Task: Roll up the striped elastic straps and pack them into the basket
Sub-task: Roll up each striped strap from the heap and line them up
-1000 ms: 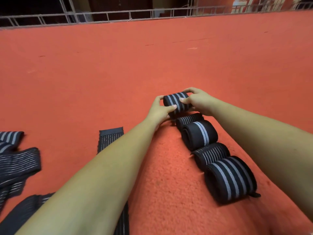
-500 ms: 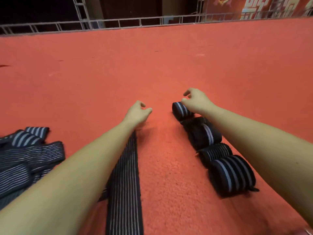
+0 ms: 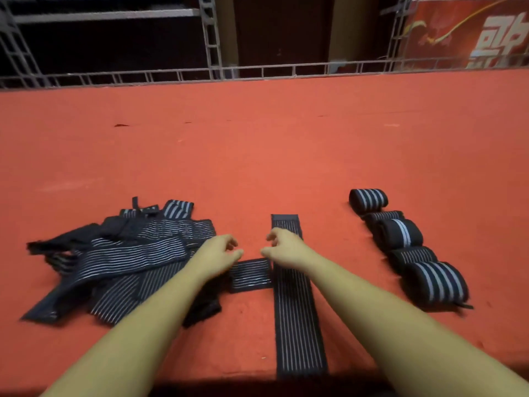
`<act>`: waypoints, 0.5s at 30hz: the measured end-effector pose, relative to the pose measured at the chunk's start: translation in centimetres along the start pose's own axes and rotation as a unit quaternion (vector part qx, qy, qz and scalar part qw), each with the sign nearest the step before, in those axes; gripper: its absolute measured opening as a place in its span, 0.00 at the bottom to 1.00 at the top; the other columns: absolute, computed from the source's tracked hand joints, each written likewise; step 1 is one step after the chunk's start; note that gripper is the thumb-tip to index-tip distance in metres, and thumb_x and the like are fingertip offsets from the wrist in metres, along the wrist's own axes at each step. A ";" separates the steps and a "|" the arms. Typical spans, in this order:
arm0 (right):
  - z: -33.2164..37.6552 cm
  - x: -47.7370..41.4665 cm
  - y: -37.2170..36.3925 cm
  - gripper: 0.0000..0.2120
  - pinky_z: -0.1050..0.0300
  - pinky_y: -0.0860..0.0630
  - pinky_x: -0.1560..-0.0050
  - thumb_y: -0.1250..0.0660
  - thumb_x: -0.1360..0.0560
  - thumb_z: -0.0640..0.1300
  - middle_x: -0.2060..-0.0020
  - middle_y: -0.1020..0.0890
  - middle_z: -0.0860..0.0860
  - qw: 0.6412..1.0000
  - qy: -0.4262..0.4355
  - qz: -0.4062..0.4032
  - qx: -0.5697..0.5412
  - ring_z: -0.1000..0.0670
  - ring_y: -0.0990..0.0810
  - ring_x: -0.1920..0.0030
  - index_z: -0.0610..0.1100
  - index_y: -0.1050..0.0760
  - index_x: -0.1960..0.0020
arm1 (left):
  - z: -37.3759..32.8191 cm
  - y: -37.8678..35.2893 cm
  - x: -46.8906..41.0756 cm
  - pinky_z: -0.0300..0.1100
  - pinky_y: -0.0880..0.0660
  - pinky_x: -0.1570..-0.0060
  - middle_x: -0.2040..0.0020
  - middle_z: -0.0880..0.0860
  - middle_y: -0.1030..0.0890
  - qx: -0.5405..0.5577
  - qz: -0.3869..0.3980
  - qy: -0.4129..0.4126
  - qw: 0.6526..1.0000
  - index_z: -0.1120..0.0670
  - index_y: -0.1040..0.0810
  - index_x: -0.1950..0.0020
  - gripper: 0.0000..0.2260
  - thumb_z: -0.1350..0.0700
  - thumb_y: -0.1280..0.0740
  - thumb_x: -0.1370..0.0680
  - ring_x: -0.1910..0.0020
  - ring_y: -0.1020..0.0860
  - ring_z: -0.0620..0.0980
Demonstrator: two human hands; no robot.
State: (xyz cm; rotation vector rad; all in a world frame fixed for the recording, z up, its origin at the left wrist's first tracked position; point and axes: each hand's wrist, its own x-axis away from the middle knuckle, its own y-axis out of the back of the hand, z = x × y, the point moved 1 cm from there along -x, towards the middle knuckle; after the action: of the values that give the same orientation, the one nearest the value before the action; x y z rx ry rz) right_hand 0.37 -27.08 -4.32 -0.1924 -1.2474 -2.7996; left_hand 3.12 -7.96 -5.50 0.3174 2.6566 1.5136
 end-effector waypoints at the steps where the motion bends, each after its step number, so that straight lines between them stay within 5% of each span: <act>1: 0.1 0.4 -1.3 0.23 0.57 0.28 0.41 0.31 0.24 0.49 0.38 0.21 0.43 1.000 -0.001 0.012 0.010 0.44 0.22 0.38 0.42 0.27 0.32 | 0.9 -0.7 0.8 0.41 0.29 0.41 0.42 0.56 0.20 -0.011 0.005 0.007 1.000 0.55 0.22 0.38 0.19 0.47 0.29 0.24 0.40 0.22 0.55; 3: 0.2 1.2 -3.3 0.26 0.56 0.28 0.39 0.30 0.25 0.50 0.36 0.22 0.42 1.000 -0.001 0.006 0.027 0.43 0.23 0.37 0.42 0.30 0.29 | 2.4 -1.9 2.5 0.45 0.30 0.36 0.39 0.56 0.22 -0.033 -0.004 0.021 0.999 0.54 0.23 0.35 0.22 0.45 0.29 0.25 0.38 0.24 0.57; 7: 0.2 2.2 -4.7 0.31 0.60 0.29 0.38 0.26 0.26 0.46 0.37 0.22 0.44 0.997 0.005 -0.050 -0.063 0.46 0.23 0.38 0.44 0.33 0.26 | 3.3 -2.5 5.0 0.40 0.30 0.40 0.46 0.50 0.17 0.072 -0.076 -0.038 0.994 0.51 0.19 0.44 0.11 0.59 0.28 0.25 0.43 0.21 0.50; 11: 0.4 3.6 -4.2 0.19 0.66 0.27 0.67 0.27 0.24 0.42 0.60 0.22 0.48 0.977 -0.003 0.022 -0.213 0.58 0.21 0.69 0.37 0.24 0.36 | 2.3 0.3 6.5 0.32 0.29 0.44 0.50 0.44 0.17 0.204 -0.087 -0.092 0.971 0.49 0.20 0.48 0.12 0.64 0.27 0.26 0.50 0.21 0.38; 13: 1.3 4.4 -2.7 0.10 0.66 0.26 0.65 0.29 0.23 0.42 0.60 0.19 0.47 0.961 0.022 0.049 -0.270 0.58 0.21 0.66 0.36 0.19 0.45 | 1.5 1.9 7.0 0.31 0.29 0.44 0.51 0.44 0.16 0.223 -0.083 -0.122 0.964 0.49 0.19 0.48 0.12 0.64 0.27 0.27 0.49 0.20 0.38; 15: 2.1 5.2 -1.0 0.09 0.62 0.29 0.57 0.29 0.23 0.50 0.58 0.19 0.51 0.951 0.051 0.076 -0.295 0.54 0.22 0.57 0.45 0.17 0.51 | 0.5 3.3 7.3 0.33 0.28 0.45 0.50 0.46 0.16 0.256 -0.083 -0.144 0.952 0.50 0.19 0.48 0.12 0.65 0.27 0.26 0.50 0.19 0.40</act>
State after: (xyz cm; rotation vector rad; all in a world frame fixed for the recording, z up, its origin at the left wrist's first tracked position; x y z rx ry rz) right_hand -4.68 -24.90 -2.90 -0.1602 -0.3269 -2.9081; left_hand -3.43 -4.42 -2.61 0.3015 2.7048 0.6535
